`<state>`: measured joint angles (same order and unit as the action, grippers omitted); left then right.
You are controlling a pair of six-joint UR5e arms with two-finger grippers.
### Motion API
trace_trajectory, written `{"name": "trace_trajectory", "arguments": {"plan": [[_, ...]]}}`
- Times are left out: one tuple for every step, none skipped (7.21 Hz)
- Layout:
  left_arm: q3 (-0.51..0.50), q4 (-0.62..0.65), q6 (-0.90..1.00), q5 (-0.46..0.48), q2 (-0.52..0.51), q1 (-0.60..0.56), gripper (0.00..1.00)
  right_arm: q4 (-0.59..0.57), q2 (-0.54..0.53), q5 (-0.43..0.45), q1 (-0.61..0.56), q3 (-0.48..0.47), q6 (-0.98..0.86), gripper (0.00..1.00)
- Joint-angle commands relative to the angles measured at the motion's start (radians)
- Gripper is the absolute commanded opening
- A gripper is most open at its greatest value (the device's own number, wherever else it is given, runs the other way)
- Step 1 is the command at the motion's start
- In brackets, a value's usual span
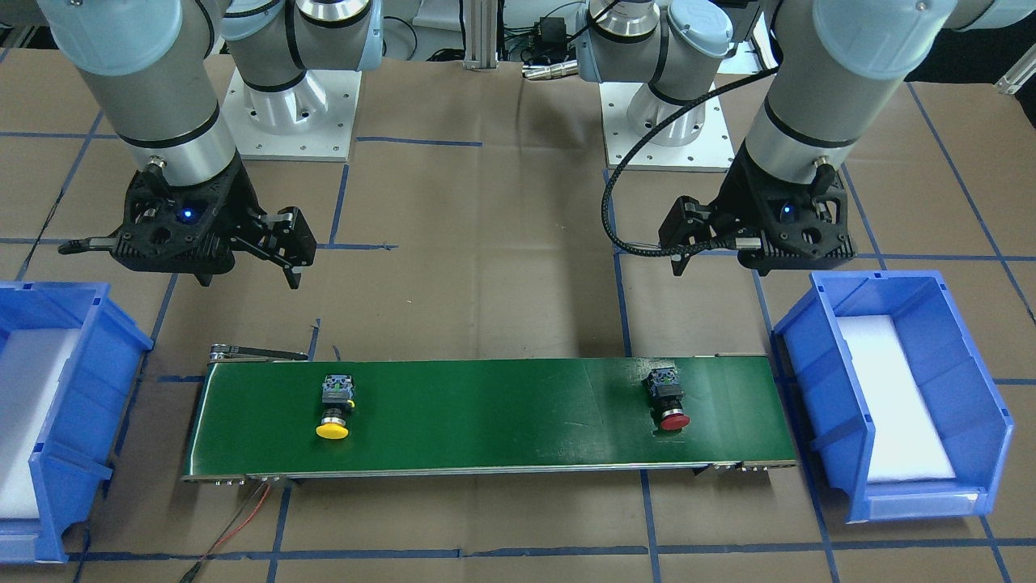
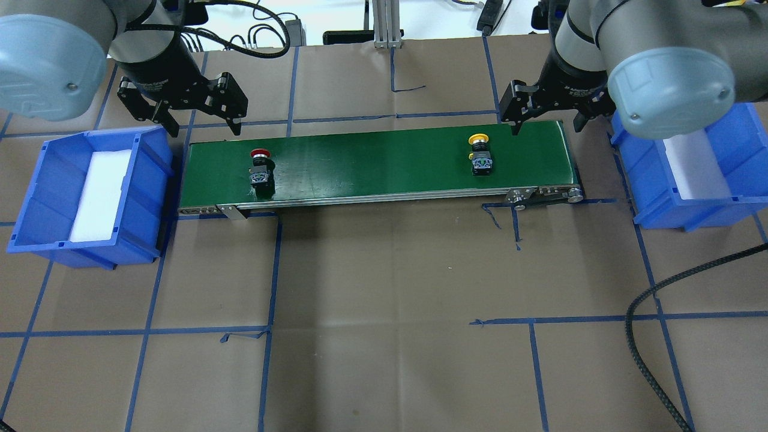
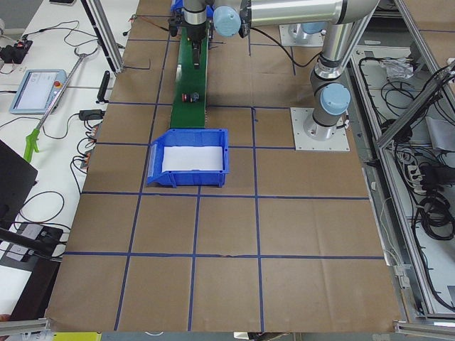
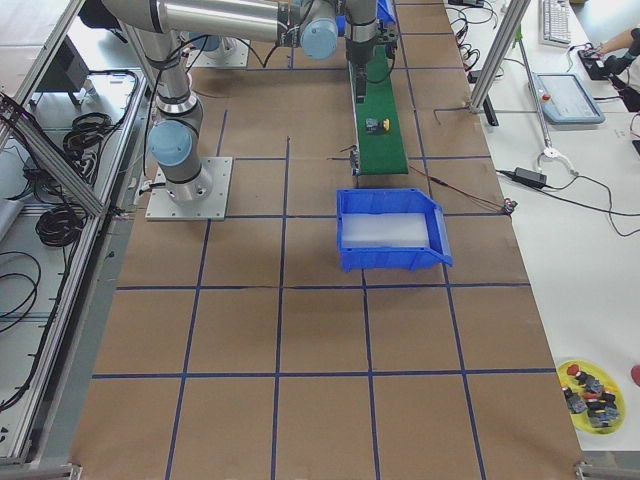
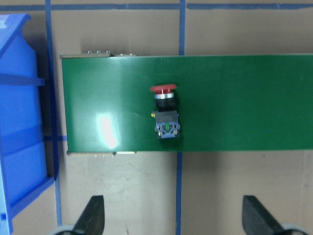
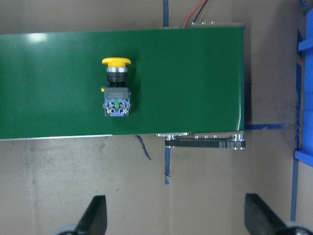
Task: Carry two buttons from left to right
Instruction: 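Raise the left gripper away while the right gripper descends onto the yellow button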
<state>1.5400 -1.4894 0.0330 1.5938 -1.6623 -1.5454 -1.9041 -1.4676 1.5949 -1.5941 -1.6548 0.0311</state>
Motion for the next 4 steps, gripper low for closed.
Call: {"name": "trace_trajectory", "arguments": {"plan": [[0.026,-0.011,0.008,0.001,0.032,-0.001,1.00,-0.243,0.117,0.000,0.000,-0.016,-0.002,1.00],[0.035,-0.011,0.008,-0.005,0.050,-0.001,1.00,-0.250,0.151,0.003,0.000,-0.011,0.003,1.00],[0.037,-0.011,0.008,-0.008,0.055,-0.001,1.00,-0.245,0.173,0.003,0.000,-0.019,0.003,1.00],[0.037,-0.009,0.008,-0.008,0.056,-0.001,1.00,-0.242,0.211,-0.001,-0.007,-0.026,0.013,1.00]]}}
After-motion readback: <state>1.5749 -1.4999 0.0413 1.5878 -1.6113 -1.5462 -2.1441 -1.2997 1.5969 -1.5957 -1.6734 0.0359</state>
